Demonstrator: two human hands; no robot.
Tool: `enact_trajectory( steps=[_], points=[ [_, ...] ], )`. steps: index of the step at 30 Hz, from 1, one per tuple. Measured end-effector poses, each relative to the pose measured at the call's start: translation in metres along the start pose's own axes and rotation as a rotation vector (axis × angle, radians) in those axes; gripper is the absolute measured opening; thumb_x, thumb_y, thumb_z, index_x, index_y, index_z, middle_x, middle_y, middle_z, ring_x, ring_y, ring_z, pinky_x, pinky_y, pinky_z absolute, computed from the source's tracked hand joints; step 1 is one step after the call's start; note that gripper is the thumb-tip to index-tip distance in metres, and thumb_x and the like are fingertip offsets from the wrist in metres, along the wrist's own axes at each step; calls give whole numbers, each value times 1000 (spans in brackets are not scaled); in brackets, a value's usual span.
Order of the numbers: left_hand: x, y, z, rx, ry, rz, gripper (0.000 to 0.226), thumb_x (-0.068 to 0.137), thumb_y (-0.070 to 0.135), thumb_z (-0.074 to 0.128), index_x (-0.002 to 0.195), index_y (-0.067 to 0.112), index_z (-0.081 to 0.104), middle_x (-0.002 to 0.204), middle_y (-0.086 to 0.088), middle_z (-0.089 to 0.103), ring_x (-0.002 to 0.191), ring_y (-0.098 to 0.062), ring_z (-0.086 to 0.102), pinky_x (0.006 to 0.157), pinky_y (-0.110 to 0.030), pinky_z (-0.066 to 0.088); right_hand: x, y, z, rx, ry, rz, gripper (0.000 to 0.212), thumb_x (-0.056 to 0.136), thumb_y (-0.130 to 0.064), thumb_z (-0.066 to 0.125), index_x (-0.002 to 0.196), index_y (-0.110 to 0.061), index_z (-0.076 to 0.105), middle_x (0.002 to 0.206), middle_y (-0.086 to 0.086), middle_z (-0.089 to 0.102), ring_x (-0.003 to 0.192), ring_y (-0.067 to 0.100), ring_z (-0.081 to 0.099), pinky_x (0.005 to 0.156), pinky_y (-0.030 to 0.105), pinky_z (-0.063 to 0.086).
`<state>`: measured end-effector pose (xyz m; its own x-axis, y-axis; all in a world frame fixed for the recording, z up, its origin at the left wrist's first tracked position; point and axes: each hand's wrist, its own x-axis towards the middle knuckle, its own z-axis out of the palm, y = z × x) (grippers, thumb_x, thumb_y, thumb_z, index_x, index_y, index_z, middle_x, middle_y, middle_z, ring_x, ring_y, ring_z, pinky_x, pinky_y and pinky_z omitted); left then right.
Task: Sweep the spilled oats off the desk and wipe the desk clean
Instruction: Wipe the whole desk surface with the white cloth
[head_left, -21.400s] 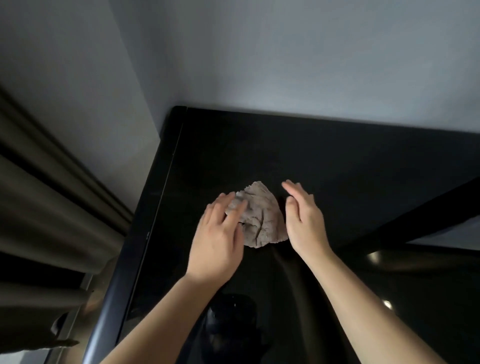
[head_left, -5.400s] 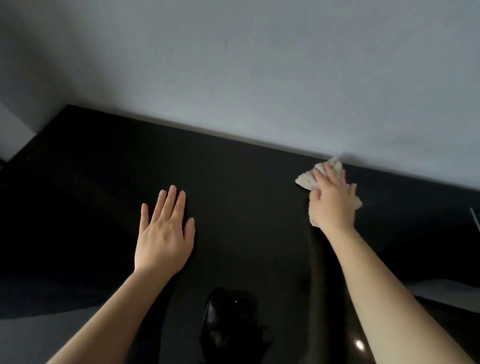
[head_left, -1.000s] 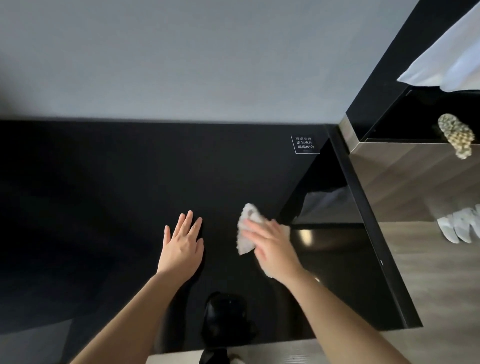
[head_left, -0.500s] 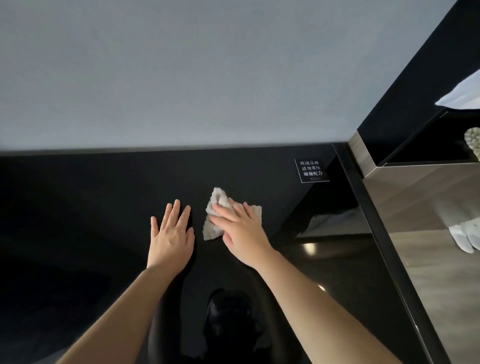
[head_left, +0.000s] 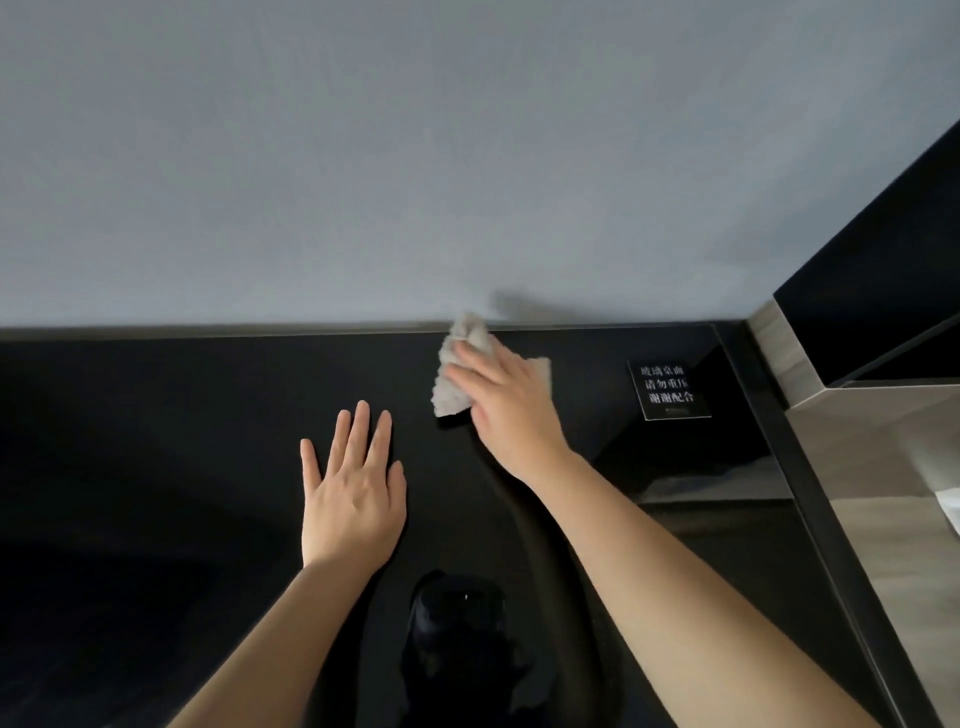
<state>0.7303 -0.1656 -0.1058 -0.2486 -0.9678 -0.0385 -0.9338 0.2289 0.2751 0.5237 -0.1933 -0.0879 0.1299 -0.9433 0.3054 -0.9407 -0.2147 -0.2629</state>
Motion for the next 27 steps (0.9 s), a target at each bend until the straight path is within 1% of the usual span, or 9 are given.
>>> enact_trajectory(
  steps=[1,3,8,12,14,16,19,22,27],
  points=[
    [0,-1,0,1,5,-5,56,100,35,27,153,23,15,161,2,3,147,-13,-9,119,-47,-6,8,-1,10,-7,-79,-3,43,85,-2,59,124,-20,63,144,0,49,134,32,42,105,51,36],
    [2,-1,0,0,10,-12,56,100,36,27,153,25,15,161,4,3,147,-12,-9,120,-46,-5,15,10,19,-36,-148,65,45,87,-5,58,128,-23,61,148,-2,46,137,32,37,109,55,32],
    [1,-2,2,18,6,-3,61,94,43,13,152,25,15,160,5,3,147,-11,-9,119,-45,-5,5,69,-5,-136,-97,350,52,88,-9,57,135,-30,53,151,-7,40,140,30,32,114,55,21],
    [2,-1,2,14,7,-5,57,98,38,22,153,25,15,160,5,3,147,-11,-9,120,-47,-4,-22,122,-27,-235,-98,593,54,89,-10,56,138,-32,48,154,-7,35,144,31,23,115,57,19],
    [2,1,4,17,6,-25,57,99,35,29,153,24,16,161,3,4,147,-13,-8,119,-49,-3,-41,152,-40,-273,-84,720,55,87,-9,57,138,-28,49,155,-5,34,142,34,25,112,58,24],
    [1,4,6,14,12,-62,58,99,32,30,153,23,15,161,1,4,148,-15,-7,118,-52,-2,-65,178,-54,-292,-49,791,54,85,-6,57,137,-20,50,153,1,38,137,39,31,106,61,30],
    [-5,19,10,-1,10,-89,60,99,34,29,154,21,10,162,-3,-1,147,-18,-11,118,-53,-3,-93,193,-64,-318,-41,747,53,84,-1,57,136,-12,51,150,9,41,132,46,36,103,62,34],
    [-21,45,13,8,-8,-20,61,99,39,27,154,21,7,161,-4,-3,147,-19,-13,117,-53,-4,-110,188,-67,-297,-9,698,55,79,2,59,133,-9,53,146,12,44,127,46,41,100,59,39],
    [-68,91,28,54,-77,79,61,98,43,23,153,21,11,162,-5,0,148,-23,-8,118,-56,2,-164,169,-79,-297,-17,571,60,73,7,62,131,-7,57,145,13,46,121,47,46,95,58,41]
  ],
)
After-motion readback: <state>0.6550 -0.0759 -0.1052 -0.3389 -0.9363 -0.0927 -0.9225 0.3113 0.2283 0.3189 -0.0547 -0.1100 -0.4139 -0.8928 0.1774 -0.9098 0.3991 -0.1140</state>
